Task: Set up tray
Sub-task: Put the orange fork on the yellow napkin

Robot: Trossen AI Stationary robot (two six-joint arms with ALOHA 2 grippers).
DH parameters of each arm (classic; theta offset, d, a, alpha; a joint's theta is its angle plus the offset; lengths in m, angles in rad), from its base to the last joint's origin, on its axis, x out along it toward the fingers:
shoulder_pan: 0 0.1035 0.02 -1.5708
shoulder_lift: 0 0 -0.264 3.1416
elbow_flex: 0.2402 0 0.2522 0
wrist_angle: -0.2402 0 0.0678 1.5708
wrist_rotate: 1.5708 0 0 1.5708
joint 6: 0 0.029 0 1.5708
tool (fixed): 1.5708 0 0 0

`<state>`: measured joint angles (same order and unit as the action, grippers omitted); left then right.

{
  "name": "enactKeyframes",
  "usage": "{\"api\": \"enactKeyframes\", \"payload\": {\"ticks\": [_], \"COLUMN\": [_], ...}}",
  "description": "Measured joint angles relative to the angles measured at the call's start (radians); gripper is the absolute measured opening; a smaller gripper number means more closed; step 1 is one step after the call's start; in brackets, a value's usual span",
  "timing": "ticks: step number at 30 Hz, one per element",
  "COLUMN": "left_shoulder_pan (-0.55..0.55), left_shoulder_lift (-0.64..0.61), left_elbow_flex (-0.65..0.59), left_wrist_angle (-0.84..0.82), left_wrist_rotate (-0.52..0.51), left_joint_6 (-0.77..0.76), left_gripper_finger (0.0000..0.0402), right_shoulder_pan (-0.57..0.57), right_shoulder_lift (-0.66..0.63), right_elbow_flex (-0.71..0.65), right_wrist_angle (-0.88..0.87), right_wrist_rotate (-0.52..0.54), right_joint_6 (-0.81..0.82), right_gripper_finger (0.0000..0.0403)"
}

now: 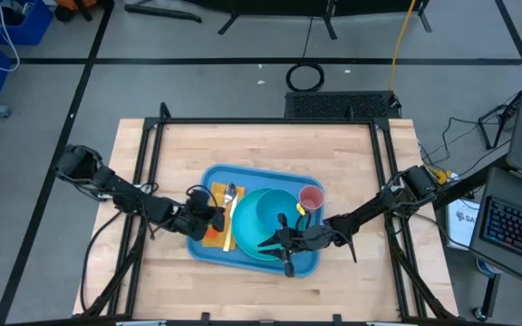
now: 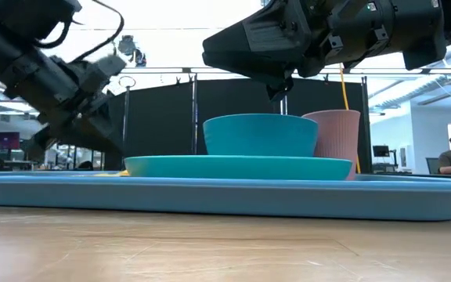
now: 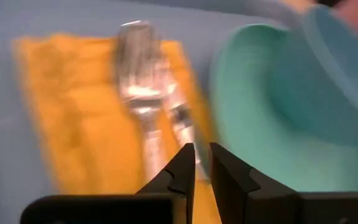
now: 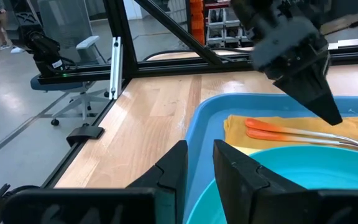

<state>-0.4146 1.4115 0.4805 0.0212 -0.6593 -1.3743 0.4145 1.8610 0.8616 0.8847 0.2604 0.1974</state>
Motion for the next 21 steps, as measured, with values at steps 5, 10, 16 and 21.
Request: {"api": "enactKeyframes", "payload": {"ticks": [5,10,16,21], "left_shoulder_pan": [0.000,0.005,0.003,0.029], "left_shoulder_lift": [0.000,0.000,0.028,0.036], "left_elbow_flex": [0.004,0.033,0.094,0.104], "left_wrist_angle": [0.056,-0.056,-0.076,-0.095], "left_wrist_rotate": [0.012,0.027,0.064,0.102], "left_joint_6": [0.171,0.224,0.328,0.261], "left_gripper_finger": [0.0039,0.0039,0.0039,0.0030], "right_shoulder_pan": [0.000,0.000,0.000,0.000], "right_shoulder_lift": [0.000,0.000,0.000,0.000], "right_elbow_flex": [0.000,0.000,0.000,0.000], "right_wrist_angle": [0.000,0.000,0.000,0.001], "right_wrist_rotate": [0.000,0.003,0.004,0.004], "right_joint_6": [0.000,0.000,0.000,0.000], "right_gripper_finger": [0.0070,0.0070,0.0070,0.0070]}}
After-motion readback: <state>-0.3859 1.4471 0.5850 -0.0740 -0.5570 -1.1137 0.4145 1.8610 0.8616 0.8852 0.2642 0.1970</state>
